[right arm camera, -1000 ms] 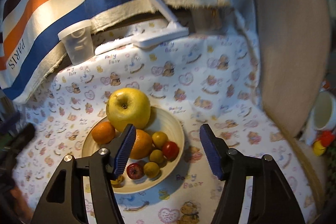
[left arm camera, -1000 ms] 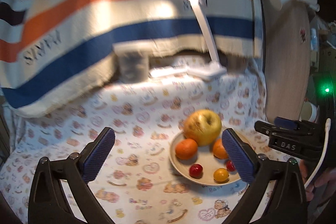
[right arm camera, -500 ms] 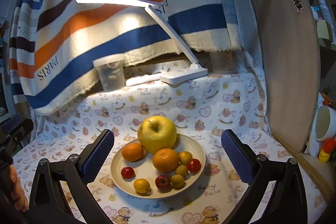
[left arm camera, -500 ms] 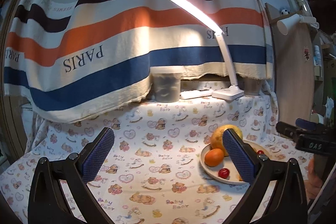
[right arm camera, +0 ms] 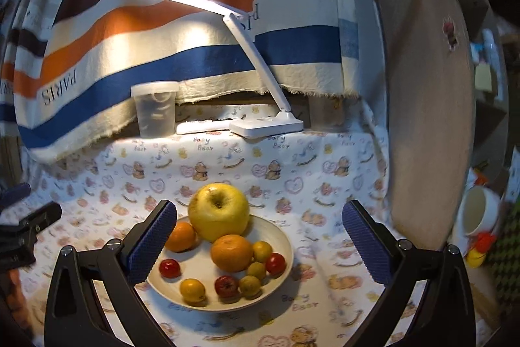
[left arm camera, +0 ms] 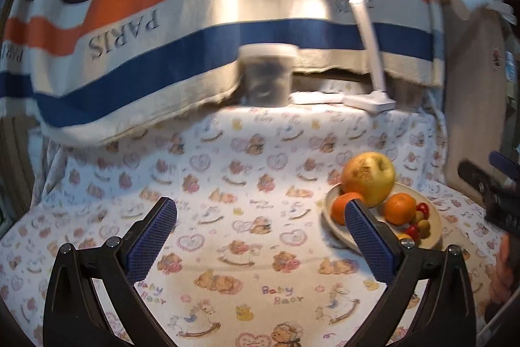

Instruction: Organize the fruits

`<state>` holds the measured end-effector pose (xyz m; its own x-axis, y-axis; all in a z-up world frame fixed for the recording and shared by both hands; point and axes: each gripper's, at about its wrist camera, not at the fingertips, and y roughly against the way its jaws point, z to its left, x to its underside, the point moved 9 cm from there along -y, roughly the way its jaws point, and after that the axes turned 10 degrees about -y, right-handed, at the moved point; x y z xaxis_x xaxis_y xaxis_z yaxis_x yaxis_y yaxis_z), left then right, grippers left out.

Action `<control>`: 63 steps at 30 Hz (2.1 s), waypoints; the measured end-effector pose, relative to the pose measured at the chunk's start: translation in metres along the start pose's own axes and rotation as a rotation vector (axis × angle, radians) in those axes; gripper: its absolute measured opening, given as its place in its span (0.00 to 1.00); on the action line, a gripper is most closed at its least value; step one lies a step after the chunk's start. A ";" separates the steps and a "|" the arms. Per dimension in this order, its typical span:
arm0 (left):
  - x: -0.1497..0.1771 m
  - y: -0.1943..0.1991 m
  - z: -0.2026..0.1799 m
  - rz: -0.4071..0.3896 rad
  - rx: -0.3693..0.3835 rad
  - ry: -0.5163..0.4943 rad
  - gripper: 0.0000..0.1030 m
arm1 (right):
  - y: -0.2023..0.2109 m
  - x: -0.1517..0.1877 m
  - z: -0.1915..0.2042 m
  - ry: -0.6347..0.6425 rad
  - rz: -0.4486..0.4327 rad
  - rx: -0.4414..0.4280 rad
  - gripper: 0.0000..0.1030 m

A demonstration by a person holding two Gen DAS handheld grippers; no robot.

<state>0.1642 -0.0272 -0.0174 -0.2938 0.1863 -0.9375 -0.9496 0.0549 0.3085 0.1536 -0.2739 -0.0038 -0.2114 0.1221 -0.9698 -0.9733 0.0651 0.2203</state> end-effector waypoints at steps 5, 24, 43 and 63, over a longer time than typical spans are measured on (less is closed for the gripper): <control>0.000 0.002 -0.005 -0.006 0.009 -0.017 0.99 | -0.018 0.013 0.005 0.000 0.105 -0.020 0.99; 0.000 0.001 0.000 -0.002 0.003 -0.004 1.00 | -0.012 0.014 0.011 0.003 0.091 -0.052 1.00; 0.000 0.001 -0.003 -0.002 0.010 -0.008 1.00 | -0.014 0.015 0.011 0.006 0.101 -0.062 1.00; 0.000 0.002 -0.004 0.000 0.021 -0.012 1.00 | -0.015 0.018 0.010 0.006 0.111 -0.073 1.00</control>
<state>0.1615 -0.0314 -0.0171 -0.2926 0.1980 -0.9355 -0.9470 0.0755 0.3122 0.1650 -0.2626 -0.0236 -0.3186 0.1190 -0.9404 -0.9477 -0.0206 0.3185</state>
